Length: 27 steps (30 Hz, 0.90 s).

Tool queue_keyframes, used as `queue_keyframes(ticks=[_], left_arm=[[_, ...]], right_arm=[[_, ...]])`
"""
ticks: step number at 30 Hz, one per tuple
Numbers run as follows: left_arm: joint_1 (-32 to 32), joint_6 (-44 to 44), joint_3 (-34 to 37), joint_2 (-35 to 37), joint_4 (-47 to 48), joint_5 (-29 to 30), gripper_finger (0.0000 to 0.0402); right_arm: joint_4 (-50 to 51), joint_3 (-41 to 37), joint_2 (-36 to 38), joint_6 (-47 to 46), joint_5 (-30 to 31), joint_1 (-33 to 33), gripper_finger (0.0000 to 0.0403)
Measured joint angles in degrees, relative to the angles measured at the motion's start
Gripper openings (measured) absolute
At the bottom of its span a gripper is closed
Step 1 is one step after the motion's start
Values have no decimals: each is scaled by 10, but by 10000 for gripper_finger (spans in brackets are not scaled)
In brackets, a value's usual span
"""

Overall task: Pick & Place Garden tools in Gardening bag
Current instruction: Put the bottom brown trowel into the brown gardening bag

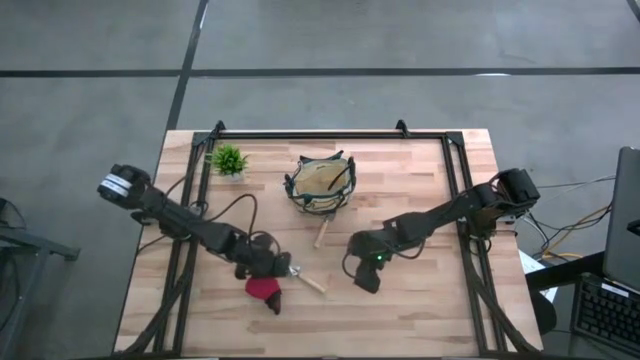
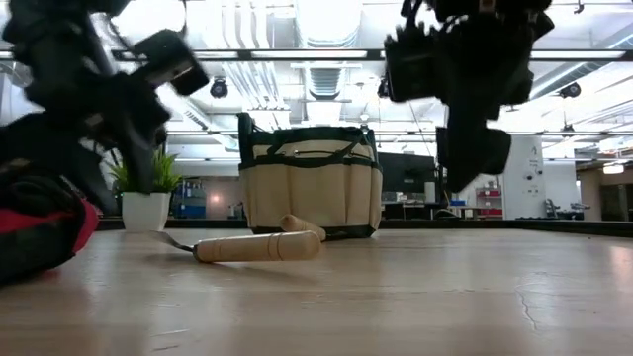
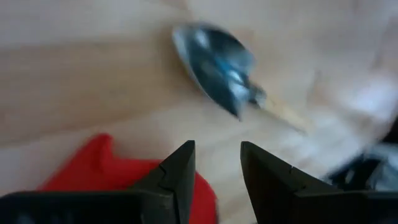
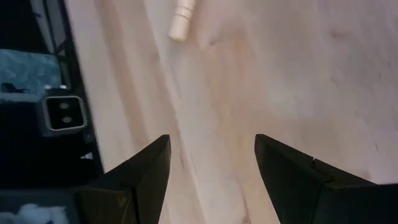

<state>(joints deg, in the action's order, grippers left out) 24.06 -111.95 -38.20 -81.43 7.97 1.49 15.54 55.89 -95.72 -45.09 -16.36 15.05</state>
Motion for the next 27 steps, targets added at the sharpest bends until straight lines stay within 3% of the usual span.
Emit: queue_keyframes(ticks=[5, 16, 27], left_arm=[[2, -62, 31, 1, -26, 58, 131], [-4, -89, 67, 0, -54, 94, 131], [-14, -45, 76, 0, -95, 100, 131]], right_arm=[[-1, 9, 0, 19, 11, -1, 226], [-1, 11, 0, 31, 31, -3, 226], [-1, 11, 0, 32, 40, -8, 226]])
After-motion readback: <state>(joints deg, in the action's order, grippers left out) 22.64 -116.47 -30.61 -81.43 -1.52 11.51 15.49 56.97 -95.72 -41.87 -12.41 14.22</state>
